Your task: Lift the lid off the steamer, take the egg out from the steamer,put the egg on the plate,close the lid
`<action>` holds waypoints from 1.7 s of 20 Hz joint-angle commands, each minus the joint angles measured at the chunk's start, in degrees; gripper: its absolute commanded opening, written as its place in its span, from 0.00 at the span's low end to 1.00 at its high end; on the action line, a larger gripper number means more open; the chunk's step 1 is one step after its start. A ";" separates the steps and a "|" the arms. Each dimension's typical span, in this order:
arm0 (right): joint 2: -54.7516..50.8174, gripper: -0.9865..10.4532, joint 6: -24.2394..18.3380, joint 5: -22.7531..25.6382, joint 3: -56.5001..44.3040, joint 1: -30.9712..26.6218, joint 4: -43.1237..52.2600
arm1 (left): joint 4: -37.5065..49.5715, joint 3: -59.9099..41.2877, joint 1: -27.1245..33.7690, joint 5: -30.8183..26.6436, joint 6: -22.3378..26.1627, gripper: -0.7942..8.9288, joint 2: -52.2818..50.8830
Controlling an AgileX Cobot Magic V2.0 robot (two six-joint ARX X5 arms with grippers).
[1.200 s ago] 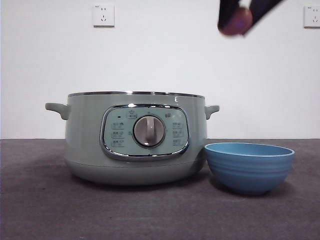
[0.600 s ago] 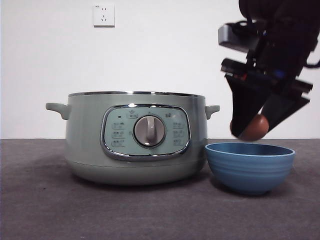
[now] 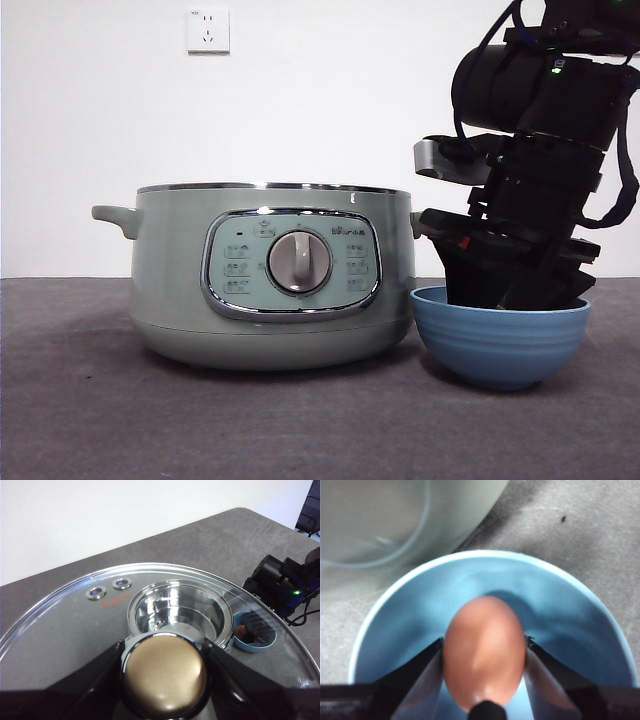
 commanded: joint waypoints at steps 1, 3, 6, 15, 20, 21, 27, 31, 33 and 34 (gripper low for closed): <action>1.09 0.07 -0.09 -0.20 -0.48 0.13 0.22 | 2.64 0.87 0.00 0.13 0.59 0.07 -0.59; 1.20 0.09 -0.09 -0.35 -0.48 0.13 -0.26 | 2.64 0.87 0.00 0.15 0.59 0.07 -0.59; 1.29 0.11 -0.07 -0.57 -0.48 0.15 -1.62 | 2.62 0.87 0.00 0.17 0.55 0.07 -0.59; 0.76 0.40 0.13 -0.55 -0.24 0.55 -1.20 | 3.13 0.87 0.00 0.37 0.55 0.07 0.59; -5.20 0.44 0.13 -0.52 0.02 0.57 -2.19 | 7.78 0.87 -0.02 4.98 0.63 0.07 5.31; -7.91 0.44 0.13 -0.50 0.11 0.57 -2.86 | 8.74 0.87 -0.02 4.98 0.72 0.07 6.78; -31.54 0.44 0.26 -0.09 0.24 0.55 -5.77 | 18.18 0.33 -0.11 7.98 1.81 0.07 17.75; -44.89 0.44 2.21 1.77 0.85 0.44 -6.32 | 28.00 -5.25 -2.29 9.14 1.55 0.07 23.37; -49.94 0.44 3.17 2.91 0.85 0.44 -6.58 | 33.55 -8.96 -3.13 8.81 1.57 0.07 25.49; -52.33 0.44 3.26 2.97 0.85 0.44 -7.17 | 36.79 -10.88 -3.13 8.81 1.57 0.07 26.82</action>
